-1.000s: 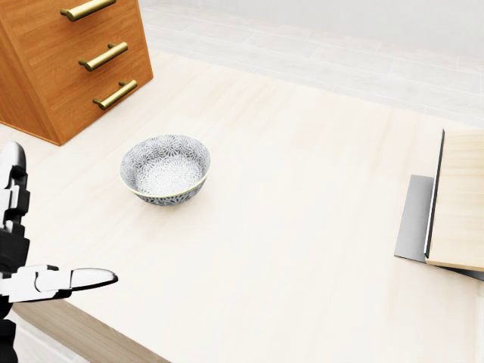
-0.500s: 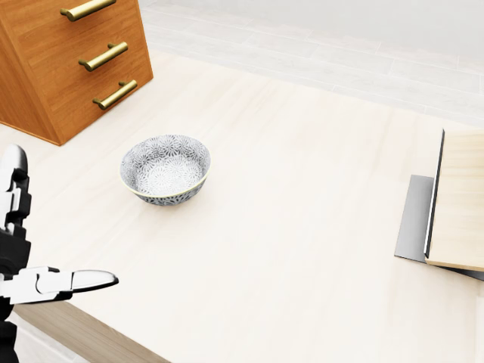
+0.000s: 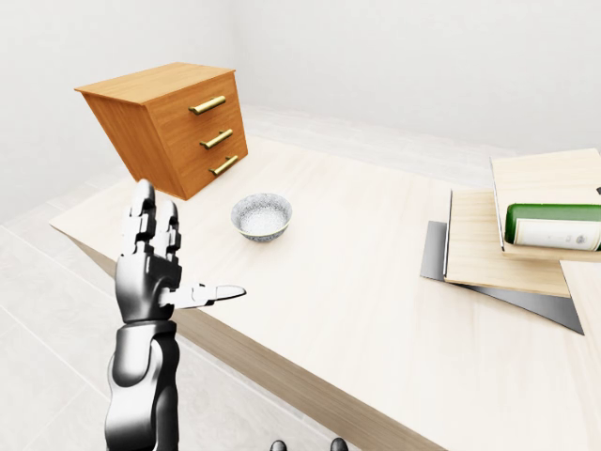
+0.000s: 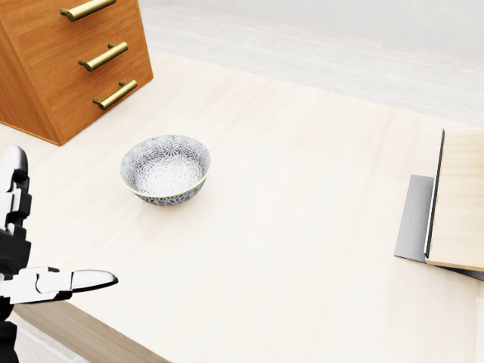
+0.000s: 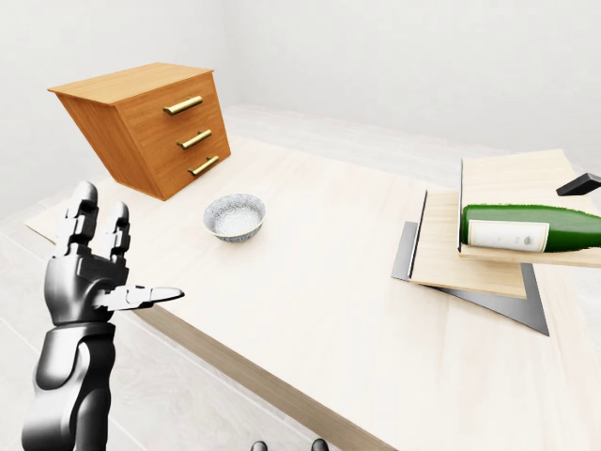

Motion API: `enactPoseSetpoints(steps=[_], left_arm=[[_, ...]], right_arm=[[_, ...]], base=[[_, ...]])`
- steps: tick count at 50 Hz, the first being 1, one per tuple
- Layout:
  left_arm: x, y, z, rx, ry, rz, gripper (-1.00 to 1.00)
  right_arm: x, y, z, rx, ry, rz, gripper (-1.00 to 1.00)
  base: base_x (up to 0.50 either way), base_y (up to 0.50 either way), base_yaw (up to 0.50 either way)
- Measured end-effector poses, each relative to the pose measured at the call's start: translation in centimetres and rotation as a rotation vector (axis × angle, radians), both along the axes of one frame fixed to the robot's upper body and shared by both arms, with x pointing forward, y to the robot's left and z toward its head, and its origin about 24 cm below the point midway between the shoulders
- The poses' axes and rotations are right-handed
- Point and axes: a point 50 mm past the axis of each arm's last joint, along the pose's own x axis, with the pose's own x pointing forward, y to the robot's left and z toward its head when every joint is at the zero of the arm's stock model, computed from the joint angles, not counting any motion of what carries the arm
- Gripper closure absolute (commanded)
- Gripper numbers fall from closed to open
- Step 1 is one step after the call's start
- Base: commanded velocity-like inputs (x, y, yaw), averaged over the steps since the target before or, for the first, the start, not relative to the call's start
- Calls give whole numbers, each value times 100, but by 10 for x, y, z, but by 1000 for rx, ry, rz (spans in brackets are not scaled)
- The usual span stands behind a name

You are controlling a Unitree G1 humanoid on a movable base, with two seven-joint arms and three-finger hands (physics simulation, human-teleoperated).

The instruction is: Put the wine bottle on the wine rack.

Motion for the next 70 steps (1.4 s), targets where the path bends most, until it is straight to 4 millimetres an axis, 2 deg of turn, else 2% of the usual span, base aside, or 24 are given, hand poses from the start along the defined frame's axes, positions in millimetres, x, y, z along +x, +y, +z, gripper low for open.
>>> enactPoseSetpoints(steps=[14, 25, 44, 57, 70], left_arm=[[-1, 0, 3, 0, -12, 0, -100], [-2, -1, 6, 1, -28, -1, -100], [-4, 0, 10, 1, -49, -1, -100], [-7, -2, 18, 2, -84, -2, -100], [-12, -4, 30, 7, -142, -5, -100]], right_arm=[[-19, -7, 23, -58, -41, -41, -100], [-33, -3, 61, -103, -179, -107, -100], [-55, 29, 138, -91, -538, -172, -100], [-54, 54, 170, -92, -651, -97, -100], [-49, 79, 192, -106, -706, 2, -100]], base=[[0, 0, 0], [0, 0, 0], [0, 0, 0], [0, 0, 0], [0, 0, 0]])
